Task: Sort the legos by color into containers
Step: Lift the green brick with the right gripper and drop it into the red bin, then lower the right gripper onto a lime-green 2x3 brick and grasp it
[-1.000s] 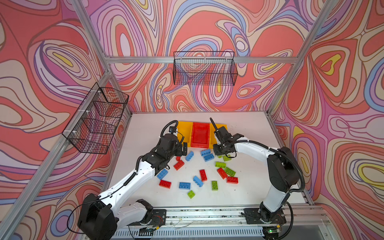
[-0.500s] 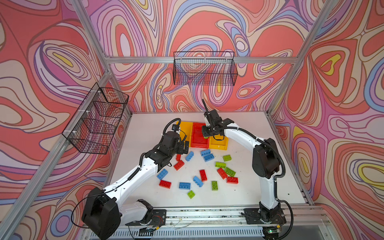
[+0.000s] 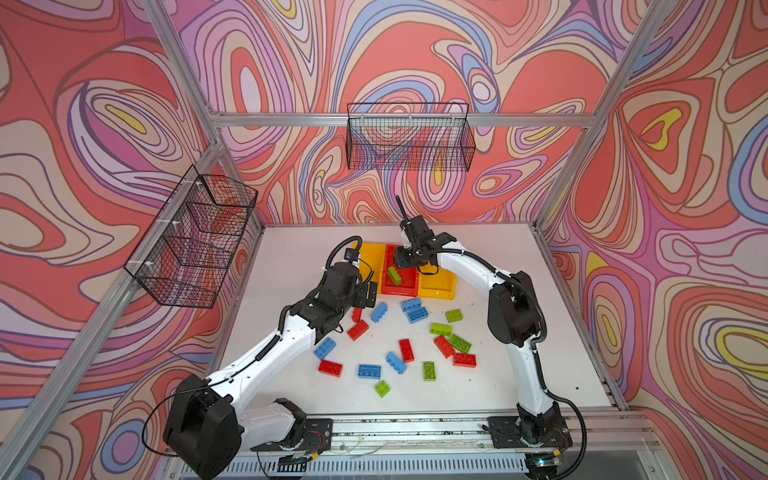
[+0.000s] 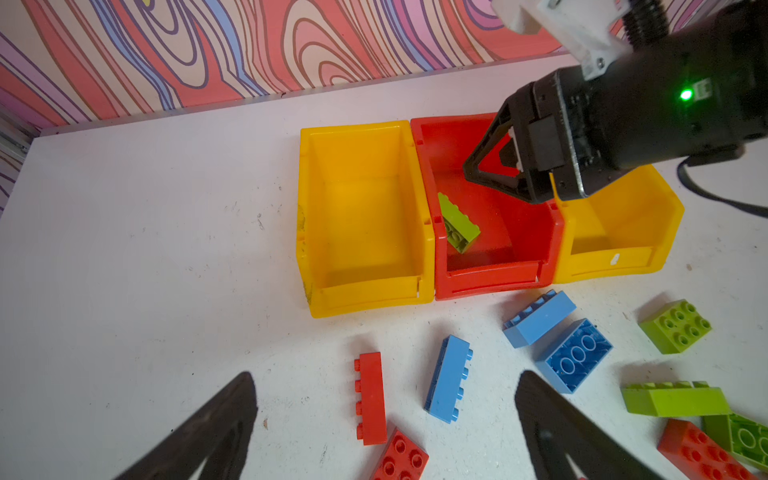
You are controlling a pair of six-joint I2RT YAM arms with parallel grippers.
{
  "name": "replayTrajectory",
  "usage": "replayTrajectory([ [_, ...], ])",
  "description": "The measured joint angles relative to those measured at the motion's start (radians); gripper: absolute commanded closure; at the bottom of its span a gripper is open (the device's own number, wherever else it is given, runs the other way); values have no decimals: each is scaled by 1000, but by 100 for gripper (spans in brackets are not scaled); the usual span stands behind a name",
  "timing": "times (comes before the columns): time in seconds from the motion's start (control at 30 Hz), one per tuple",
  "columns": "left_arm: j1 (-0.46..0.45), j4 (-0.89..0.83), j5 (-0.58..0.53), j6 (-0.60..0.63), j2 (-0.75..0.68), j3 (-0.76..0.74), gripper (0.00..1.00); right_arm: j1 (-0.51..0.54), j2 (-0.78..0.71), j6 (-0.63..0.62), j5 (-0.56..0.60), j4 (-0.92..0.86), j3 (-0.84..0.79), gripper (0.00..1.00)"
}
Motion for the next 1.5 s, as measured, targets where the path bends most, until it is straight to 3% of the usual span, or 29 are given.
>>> replayTrajectory([
  [0.27, -29, 73, 29, -42, -18, -19, 0, 0, -312, -8, 82, -13, -329, 31],
  [0.43, -142, 102, 34, -61, 35, -9, 0, 0, -523, -14, 146, -16, -544, 6],
  [0.53, -228, 114, 26, -78, 92, 0, 0, -1, -610, -13, 181, -18, -663, 2],
  [0.87, -421, 125, -23, -139, 190, 79, 0, -52, -692, -17, 195, 15, -938, 3],
  [1.07, -428, 125, -55, -186, 178, 77, 0, -118, -684, -30, 164, 78, -964, 7],
  [1.5, -430, 100, -150, -259, 44, -9, 0, -123, -605, -48, 81, 149, -995, 26],
])
